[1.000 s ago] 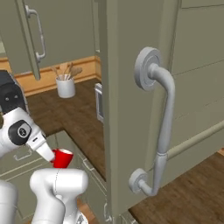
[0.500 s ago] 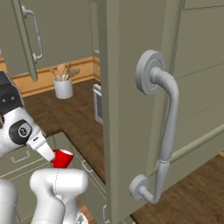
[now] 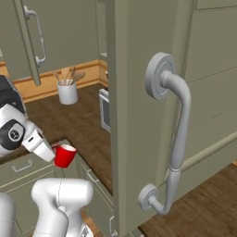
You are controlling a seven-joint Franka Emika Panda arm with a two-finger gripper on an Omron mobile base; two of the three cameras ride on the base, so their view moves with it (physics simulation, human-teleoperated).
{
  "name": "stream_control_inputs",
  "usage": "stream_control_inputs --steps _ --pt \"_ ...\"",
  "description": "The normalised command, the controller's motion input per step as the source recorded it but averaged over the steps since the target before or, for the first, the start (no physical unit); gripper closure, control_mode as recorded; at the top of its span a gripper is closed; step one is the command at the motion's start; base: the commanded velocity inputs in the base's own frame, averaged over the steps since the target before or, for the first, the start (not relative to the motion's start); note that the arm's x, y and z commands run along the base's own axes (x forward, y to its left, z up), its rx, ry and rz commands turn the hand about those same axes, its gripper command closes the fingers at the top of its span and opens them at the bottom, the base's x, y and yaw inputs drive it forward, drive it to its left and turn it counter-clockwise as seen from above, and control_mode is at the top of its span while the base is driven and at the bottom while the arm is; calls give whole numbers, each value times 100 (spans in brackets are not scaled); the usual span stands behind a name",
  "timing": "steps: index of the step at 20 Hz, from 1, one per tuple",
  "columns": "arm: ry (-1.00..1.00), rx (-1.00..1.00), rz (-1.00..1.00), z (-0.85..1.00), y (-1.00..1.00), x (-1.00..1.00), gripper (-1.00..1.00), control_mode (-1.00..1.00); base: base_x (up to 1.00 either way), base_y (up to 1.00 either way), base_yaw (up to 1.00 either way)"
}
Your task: Gather all objects into one cabinet and sort the glasses and bowls to opposite sides.
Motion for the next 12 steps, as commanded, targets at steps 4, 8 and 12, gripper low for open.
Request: stream_control_inputs --steps 4,8,12 --pt "-35 0 5 100 -3 0 100 -100 0 0 0" --pt "-24 0 1 44 0 -15 100 -100 0 0 0" --pt "-21 0 4 21 -3 -4 100 -100 0 0 0"
